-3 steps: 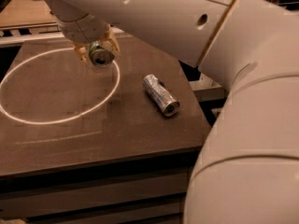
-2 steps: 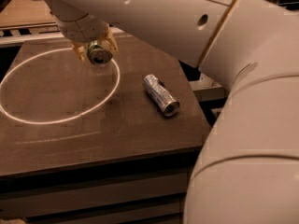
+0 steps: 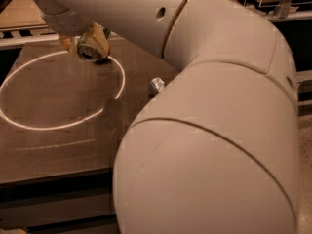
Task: Place green can upright
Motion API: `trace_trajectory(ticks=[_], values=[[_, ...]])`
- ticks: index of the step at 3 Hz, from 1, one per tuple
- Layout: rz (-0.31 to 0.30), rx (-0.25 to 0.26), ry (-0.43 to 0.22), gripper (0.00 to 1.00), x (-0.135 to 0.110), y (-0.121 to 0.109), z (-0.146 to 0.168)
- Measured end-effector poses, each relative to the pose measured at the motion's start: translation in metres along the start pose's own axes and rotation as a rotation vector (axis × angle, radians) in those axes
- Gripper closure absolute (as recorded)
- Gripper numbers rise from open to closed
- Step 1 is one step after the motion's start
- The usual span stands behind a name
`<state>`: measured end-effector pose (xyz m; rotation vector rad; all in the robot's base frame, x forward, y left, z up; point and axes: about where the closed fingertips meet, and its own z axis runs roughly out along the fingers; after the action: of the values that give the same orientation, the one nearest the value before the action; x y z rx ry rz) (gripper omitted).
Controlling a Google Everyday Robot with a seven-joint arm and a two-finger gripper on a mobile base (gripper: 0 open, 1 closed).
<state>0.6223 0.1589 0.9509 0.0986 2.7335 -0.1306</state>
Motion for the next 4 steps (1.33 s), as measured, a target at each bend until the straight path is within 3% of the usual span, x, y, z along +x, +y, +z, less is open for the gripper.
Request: trace_trajectory(ticks=[2,4], values=[[0.022,-0.014,0.003,1.00,0.003,-0.007,0.000],[0.092,-0.012,0.049,1.00,0.035,-0.043,-0.024]])
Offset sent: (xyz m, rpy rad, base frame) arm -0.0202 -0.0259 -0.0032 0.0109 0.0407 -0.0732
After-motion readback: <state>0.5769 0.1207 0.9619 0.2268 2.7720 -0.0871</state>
